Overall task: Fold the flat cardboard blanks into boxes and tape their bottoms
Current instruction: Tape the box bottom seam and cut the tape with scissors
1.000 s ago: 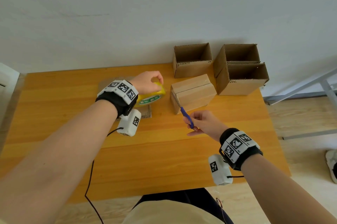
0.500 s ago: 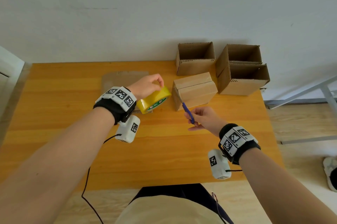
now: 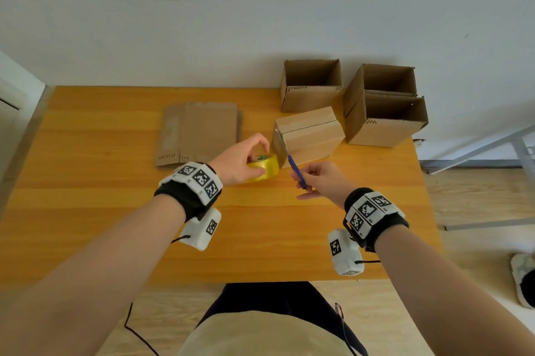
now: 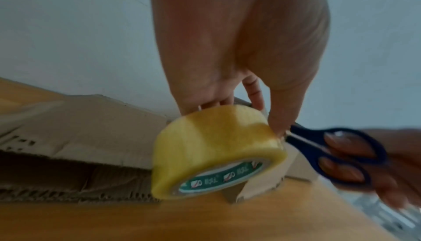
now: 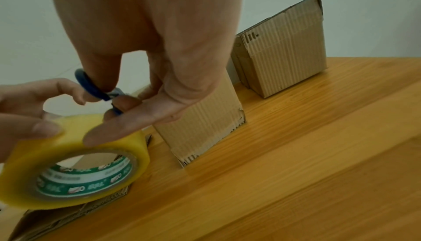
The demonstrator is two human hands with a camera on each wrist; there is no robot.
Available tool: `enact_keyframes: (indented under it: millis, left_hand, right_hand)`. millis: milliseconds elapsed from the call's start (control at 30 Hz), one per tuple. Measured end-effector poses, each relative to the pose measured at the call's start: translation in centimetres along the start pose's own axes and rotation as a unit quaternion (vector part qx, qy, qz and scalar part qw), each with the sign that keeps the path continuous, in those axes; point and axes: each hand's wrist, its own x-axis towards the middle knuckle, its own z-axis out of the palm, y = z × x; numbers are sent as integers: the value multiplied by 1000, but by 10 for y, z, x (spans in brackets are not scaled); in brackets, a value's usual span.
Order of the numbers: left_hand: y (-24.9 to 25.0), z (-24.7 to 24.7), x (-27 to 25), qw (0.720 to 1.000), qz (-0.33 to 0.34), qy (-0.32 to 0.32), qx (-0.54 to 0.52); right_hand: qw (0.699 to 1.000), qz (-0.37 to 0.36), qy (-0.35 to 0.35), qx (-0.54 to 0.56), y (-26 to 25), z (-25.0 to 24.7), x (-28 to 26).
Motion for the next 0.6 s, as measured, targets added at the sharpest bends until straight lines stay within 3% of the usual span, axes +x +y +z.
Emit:
enact_keyframes:
  millis: [200, 367, 600]
  left_hand:
    - [-15, 37, -1, 991, -57, 7, 121]
    - [-29, 54, 3, 974, -60, -19, 220]
    - [-47, 70, 7, 967, -69, -62, 236]
  right_hand:
    - [1000, -2, -3, -21, 0, 1, 2]
    - [999, 1, -1, -50, 2, 0, 7]
    - [993, 28, -20, -110, 15, -2, 17]
